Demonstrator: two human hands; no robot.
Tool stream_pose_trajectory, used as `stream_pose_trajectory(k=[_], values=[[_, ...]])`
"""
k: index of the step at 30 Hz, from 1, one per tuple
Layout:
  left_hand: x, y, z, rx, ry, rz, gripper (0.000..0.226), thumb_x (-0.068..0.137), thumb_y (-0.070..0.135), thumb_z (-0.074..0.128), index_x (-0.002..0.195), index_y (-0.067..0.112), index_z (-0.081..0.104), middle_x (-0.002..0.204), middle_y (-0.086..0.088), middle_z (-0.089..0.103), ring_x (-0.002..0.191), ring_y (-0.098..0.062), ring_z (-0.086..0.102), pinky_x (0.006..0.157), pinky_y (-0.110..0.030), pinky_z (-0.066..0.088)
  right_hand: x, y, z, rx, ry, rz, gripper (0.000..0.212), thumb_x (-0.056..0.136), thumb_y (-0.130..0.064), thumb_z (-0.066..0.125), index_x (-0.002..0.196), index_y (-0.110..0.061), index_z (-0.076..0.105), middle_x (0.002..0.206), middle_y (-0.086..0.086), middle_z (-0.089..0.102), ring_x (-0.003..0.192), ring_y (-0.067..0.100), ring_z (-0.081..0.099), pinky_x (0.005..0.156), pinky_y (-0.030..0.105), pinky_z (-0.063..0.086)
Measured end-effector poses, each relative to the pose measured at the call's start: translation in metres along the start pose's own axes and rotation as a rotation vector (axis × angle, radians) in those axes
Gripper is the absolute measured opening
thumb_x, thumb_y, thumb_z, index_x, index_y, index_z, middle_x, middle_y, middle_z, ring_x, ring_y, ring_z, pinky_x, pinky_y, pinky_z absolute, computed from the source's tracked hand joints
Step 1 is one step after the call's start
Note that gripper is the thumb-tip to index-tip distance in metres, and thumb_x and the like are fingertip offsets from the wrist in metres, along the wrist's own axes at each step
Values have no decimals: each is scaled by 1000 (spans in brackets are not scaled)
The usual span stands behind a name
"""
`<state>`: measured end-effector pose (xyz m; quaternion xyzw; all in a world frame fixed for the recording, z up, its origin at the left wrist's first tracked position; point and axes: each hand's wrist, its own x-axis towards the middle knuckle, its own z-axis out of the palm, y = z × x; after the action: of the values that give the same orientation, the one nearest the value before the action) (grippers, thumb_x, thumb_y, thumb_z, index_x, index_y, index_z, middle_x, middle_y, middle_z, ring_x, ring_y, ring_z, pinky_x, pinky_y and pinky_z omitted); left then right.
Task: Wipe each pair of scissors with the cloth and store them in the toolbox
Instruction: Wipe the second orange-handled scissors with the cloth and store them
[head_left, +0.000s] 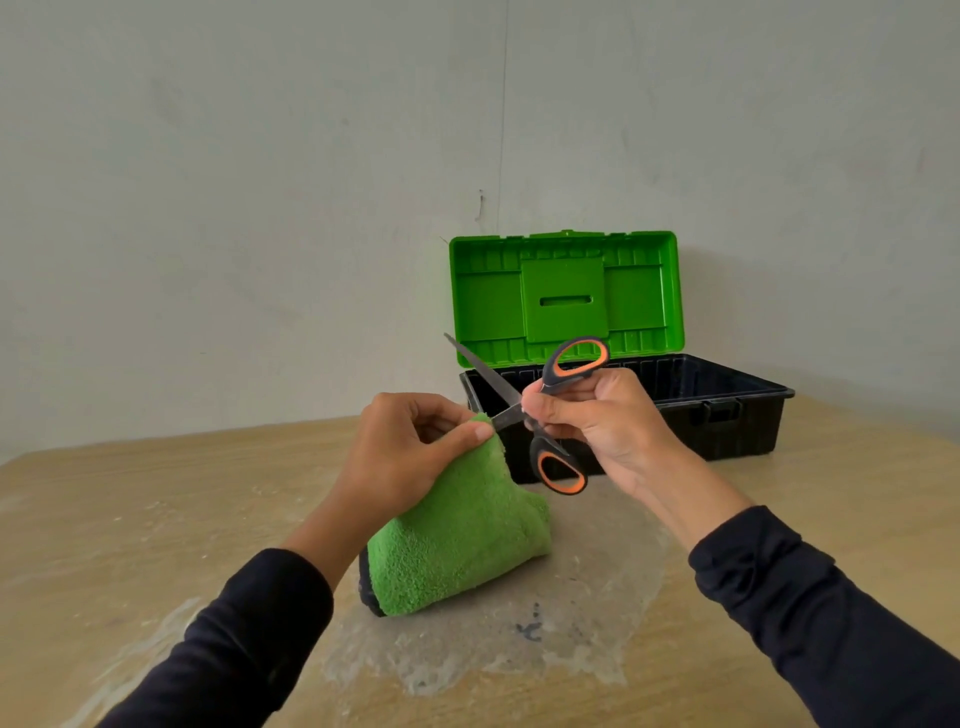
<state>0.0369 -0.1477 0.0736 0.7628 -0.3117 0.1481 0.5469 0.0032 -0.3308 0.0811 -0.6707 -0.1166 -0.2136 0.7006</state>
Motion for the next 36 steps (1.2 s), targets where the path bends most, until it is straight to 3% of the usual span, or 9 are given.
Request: stream_pose_trajectory(k=[3, 7, 11, 15, 20, 23, 28, 33, 36], values=[[-1, -1, -2, 4, 8, -6, 17, 67, 29, 76, 73, 14, 73, 70, -7, 72, 65, -17, 66, 67, -35, 55, 2, 0, -3, -3, 18, 27, 9, 72, 1, 71, 74, -7, 68, 61, -2, 71, 57, 8, 66, 54, 19, 52], [1, -8, -9, 26, 85, -47, 23, 61, 39, 73, 73, 19, 74, 70, -2, 73, 67, -17, 68, 65, -30, 57, 9, -5, -17, -19, 81, 37, 6, 74, -2, 70, 76, -7, 69, 64, -1, 72, 59, 11, 68, 57, 18, 54], [2, -14, -9, 17, 184, -96, 6, 70, 29, 75, 71, 24, 74, 68, 5, 72, 66, -7, 67, 59, -20, 52, 12, -17, -34, -255, 36, -6, 6, 76, -9, 70, 82, -7, 70, 64, -5, 72, 60, 6, 67, 59, 16, 54], [2, -12, -7, -27, 232, -81, 2, 71, 30, 74, 72, 28, 74, 70, 11, 73, 68, -3, 67, 57, -14, 48, 11, -24, -42, -515, -55, 15, 8, 81, -16, 69, 74, -13, 71, 53, -5, 67, 52, 5, 62, 56, 17, 51], [-2, -5, -1, -52, 196, -27, 4, 71, 27, 73, 70, 31, 74, 71, 14, 73, 70, -5, 67, 62, -19, 53, 9, -23, -41, -815, -207, 5, 21, 77, -28, 73, 68, -10, 73, 71, 27, 66, 60, 23, 55, 65, 33, 46], [-5, -1, 8, -30, 143, 0, 3, 72, 25, 73, 75, 24, 76, 72, 11, 73, 68, -4, 67, 64, -21, 54, 6, -23, -28, -848, -271, -54, 21, 77, -31, 73, 67, -12, 73, 69, 21, 68, 58, 22, 57, 62, 32, 46], [-10, 4, 24, 4, 32, 33, 6, 73, 24, 73, 79, 23, 76, 73, 9, 73, 65, -2, 65, 59, -16, 48, 2, -19, -14, -807, -282, -157, 20, 72, -28, 78, 66, -11, 69, 65, 14, 70, 66, 30, 67, 69, 42, 56], [-9, 2, 19, 16, -121, -27, 8, 75, 21, 73, 83, 19, 76, 78, 3, 75, 75, -11, 70, 70, -30, 55, 3, -16, -13, -712, -265, -168, 20, 76, -21, 75, 62, -10, 67, 58, 5, 67, 56, 12, 65, 64, 29, 57], [-7, 1, 15, 24, -128, -14, 6, 71, 20, 76, 77, 17, 76, 72, 1, 74, 67, -10, 67, 65, -27, 54, 1, -11, -6, -706, -266, -218, 19, 77, -20, 75, 61, -11, 66, 58, 6, 67, 55, 17, 64, 64, 34, 55]])
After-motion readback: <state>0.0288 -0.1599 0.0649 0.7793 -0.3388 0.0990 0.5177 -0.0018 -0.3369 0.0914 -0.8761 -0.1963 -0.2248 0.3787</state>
